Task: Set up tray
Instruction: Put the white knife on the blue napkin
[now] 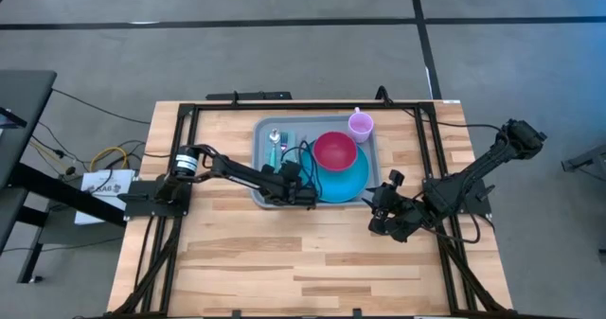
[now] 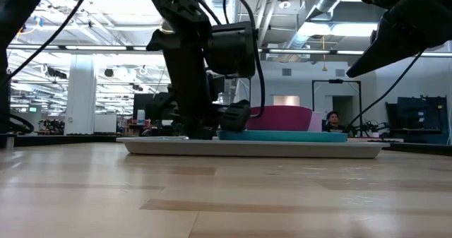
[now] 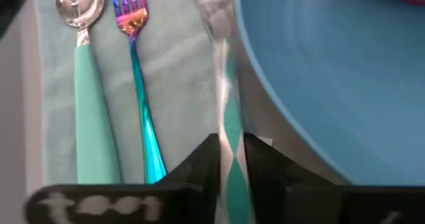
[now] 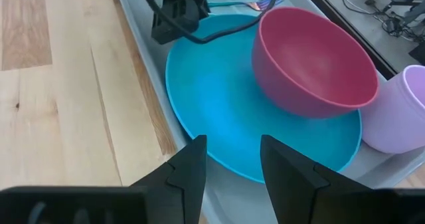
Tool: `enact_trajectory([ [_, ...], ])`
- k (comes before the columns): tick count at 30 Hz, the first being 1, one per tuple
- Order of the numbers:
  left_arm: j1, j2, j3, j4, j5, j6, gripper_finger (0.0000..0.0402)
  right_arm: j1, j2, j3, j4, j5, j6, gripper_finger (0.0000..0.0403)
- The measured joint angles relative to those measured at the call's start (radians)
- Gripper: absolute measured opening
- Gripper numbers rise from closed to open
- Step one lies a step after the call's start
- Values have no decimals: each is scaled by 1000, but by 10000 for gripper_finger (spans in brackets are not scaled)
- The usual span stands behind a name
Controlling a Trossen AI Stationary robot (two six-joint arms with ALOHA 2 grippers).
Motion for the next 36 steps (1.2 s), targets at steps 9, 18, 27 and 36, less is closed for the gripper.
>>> enact_trajectory([
  [9, -28, 2, 53, -131, 15, -120, 38, 0, 0, 0, 14, -3, -16, 133],
  [18, -79, 2, 112, -290, -18, -237, 31, 0, 0, 0, 14, -3, -23, 133],
  [27, -85, 2, 148, -373, -66, -380, 46, 0, 0, 0, 14, -3, -22, 133],
  [36, -56, 8, 149, -387, -37, -441, 40, 0, 0, 0, 15, -3, -23, 134],
])
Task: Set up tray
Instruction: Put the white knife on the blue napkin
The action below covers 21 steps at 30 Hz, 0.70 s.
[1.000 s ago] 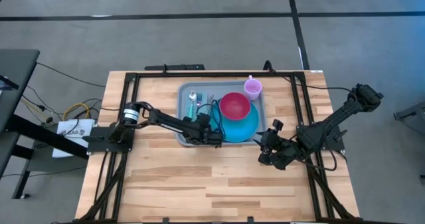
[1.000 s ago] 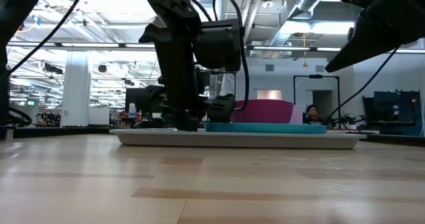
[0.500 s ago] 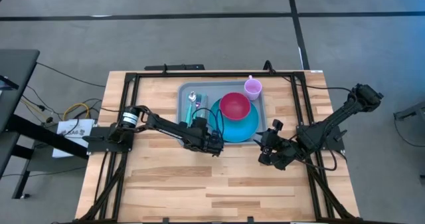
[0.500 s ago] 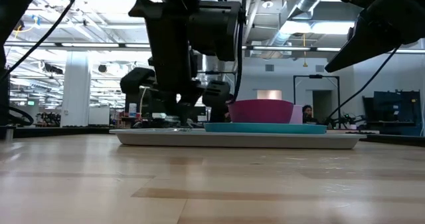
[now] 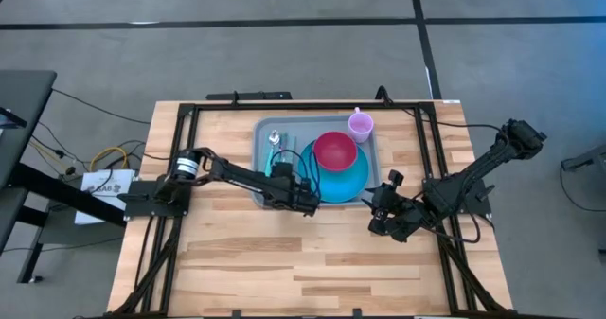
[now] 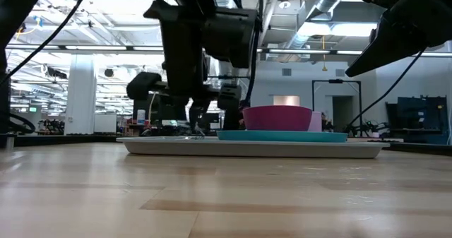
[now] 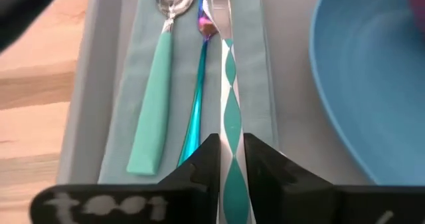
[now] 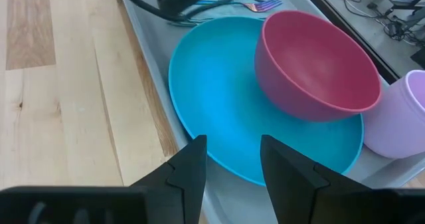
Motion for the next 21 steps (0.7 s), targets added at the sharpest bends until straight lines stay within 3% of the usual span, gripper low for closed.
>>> enact_trajectory([
  [6, 11, 22, -2, 71, 24, 55, 69, 0, 0, 0, 3, 2, 0, 133],
  [21, 15, 38, -1, 95, 10, 136, 74, 0, 0, 0, 2, 2, 0, 134],
])
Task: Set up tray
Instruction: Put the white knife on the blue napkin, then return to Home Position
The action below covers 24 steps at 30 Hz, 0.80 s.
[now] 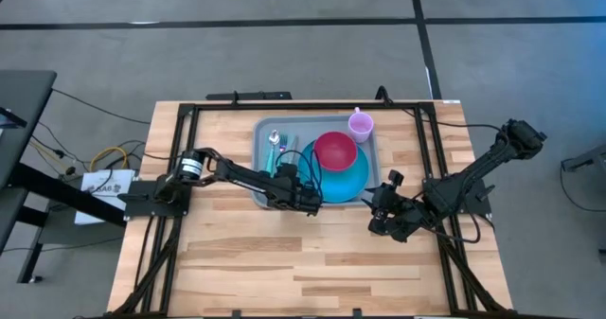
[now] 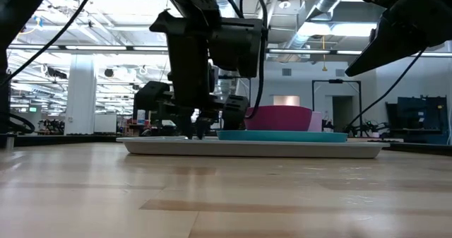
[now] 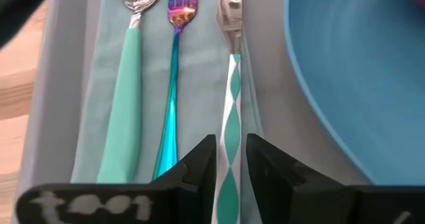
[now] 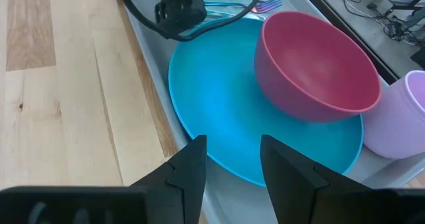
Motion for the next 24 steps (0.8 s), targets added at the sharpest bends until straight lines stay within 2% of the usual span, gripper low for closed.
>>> enact_trajectory([
  [9, 0, -4, 5, -11, -25, 10, 74, 0, 0, 0, -2, 0, -1, 134],
  [14, -1, -5, 80, -112, 9, 63, 74, -6, 0, 0, 2, 5, -21, 133],
  [18, -20, -5, 204, -285, -2, 85, 74, -7, 0, 2, 10, 5, -29, 132],
  [23, -76, -5, 425, -593, -3, 174, 74, -5, 0, 60, -11, 6, -53, 134],
  [24, -92, -6, 464, -608, -6, 188, 74, -5, 0, 74, -12, 6, -54, 134],
])
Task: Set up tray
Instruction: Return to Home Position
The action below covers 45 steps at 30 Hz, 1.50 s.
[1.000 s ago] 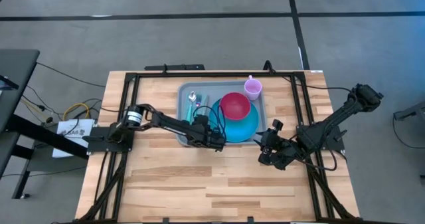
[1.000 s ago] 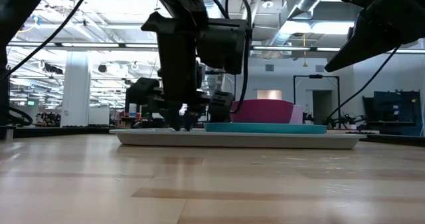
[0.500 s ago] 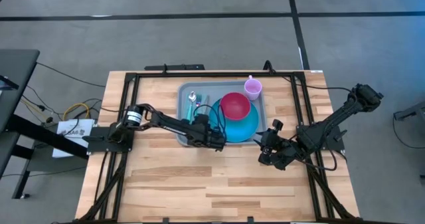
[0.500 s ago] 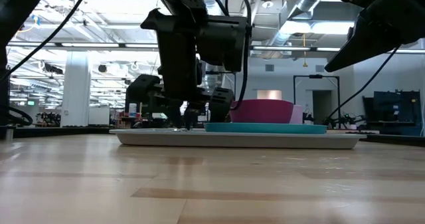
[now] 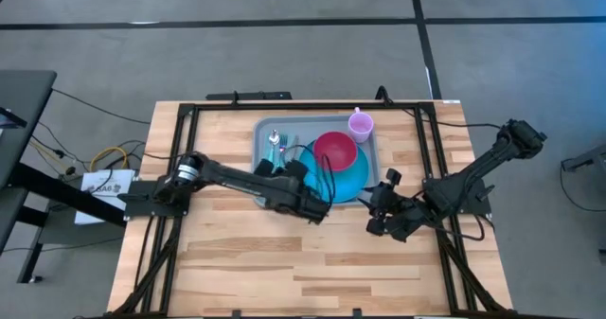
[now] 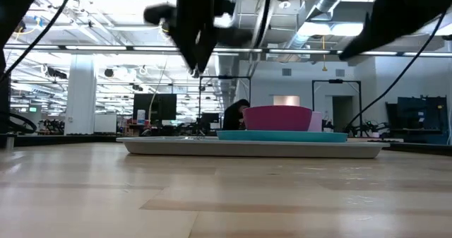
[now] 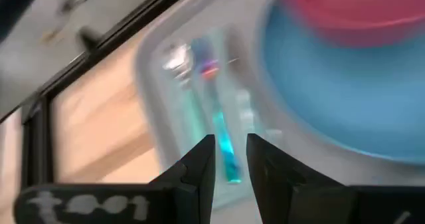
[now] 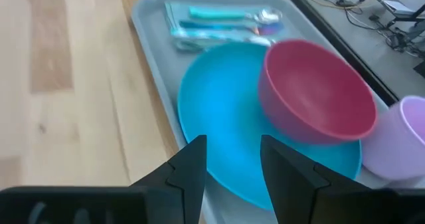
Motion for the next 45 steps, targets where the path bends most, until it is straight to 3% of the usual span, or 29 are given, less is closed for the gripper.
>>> enact_trajectory([
  [7, -132, -79, 181, 18, 53, 484, 74, 0, 0, 87, 8, -41, -68, 134],
  [12, -228, -112, 197, 8, 20, 578, 74, -14, 3, 95, 53, -10, 22, 132],
  [15, -282, -160, 197, 10, 49, 635, 74, -41, 3, 95, 59, -10, 67, 129],
  [19, -357, -240, 196, 10, 78, 619, 74, -42, -13, 98, 52, -89, 41, 129],
  [25, -485, -404, 145, 12, -120, 578, 74, 86, -66, 154, 38, -121, -70, 128],
  [30, -576, -627, -97, 10, -232, 402, 74, 274, -161, 182, -12, -81, -72, 128],
  [33, -603, -764, -330, 27, -279, 253, 74, 400, -200, 161, -33, 48, -93, 128],
  [36, -592, -892, -602, 184, -289, 187, 74, 497, -232, 149, -94, 126, -83, 128],
  [39, -558, -1002, -881, 521, -259, 279, 74, 557, -249, 126, -131, 160, -33, 128],
  [42, -515, -1112, -1149, 987, -187, 543, 74, 591, -264, 89, -141, 168, -26, 128],
  [45, -432, -1202, -1377, 1527, 34, 898, 74, 604, -268, 79, -151, 161, 10, 128],
])
